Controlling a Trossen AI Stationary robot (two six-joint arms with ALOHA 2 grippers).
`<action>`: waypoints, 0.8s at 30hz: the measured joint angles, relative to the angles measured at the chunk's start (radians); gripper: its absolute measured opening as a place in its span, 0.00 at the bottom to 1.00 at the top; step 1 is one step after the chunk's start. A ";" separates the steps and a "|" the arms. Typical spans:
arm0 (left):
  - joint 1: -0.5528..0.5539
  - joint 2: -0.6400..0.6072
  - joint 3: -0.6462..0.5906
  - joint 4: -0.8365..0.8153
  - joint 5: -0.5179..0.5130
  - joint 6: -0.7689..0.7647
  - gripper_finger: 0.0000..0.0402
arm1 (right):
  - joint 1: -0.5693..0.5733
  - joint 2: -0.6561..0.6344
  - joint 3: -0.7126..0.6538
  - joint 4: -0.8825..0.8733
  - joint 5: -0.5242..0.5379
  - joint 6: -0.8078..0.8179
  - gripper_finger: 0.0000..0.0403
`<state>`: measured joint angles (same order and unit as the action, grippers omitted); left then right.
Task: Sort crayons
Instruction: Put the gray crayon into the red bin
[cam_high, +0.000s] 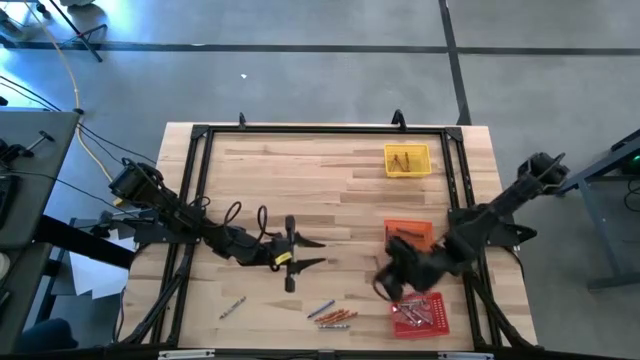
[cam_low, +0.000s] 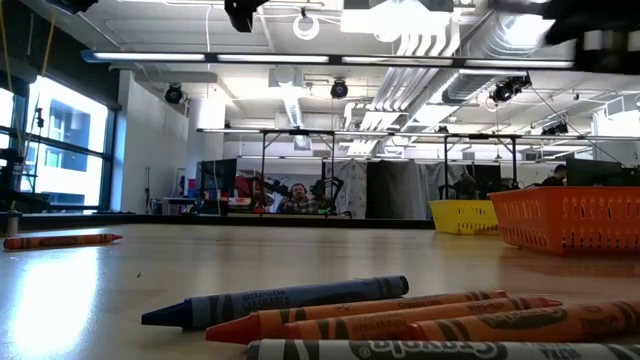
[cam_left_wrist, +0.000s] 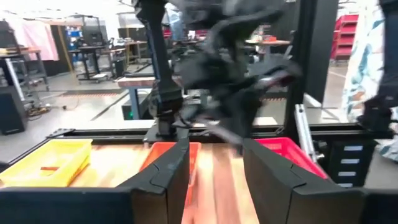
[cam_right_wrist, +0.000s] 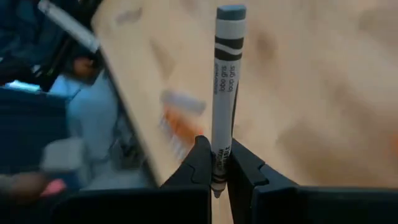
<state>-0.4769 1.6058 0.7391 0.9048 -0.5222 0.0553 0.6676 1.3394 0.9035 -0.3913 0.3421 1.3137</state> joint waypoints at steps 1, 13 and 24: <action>0.001 0.000 0.000 -0.002 -0.010 -0.002 0.33 | 0.035 0.003 0.000 -0.004 -0.010 0.062 0.01; 0.001 -0.001 0.000 0.012 -0.104 0.001 0.33 | 0.274 0.077 -0.001 -0.266 -0.284 0.569 0.01; 0.000 -0.001 0.000 0.012 -0.149 0.001 0.33 | 0.289 0.127 -0.002 -0.232 -0.427 0.592 0.01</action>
<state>-0.4767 1.6053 0.7391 0.9173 -0.6708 0.0566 0.9565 1.4667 0.9020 -0.6234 -0.0853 1.9057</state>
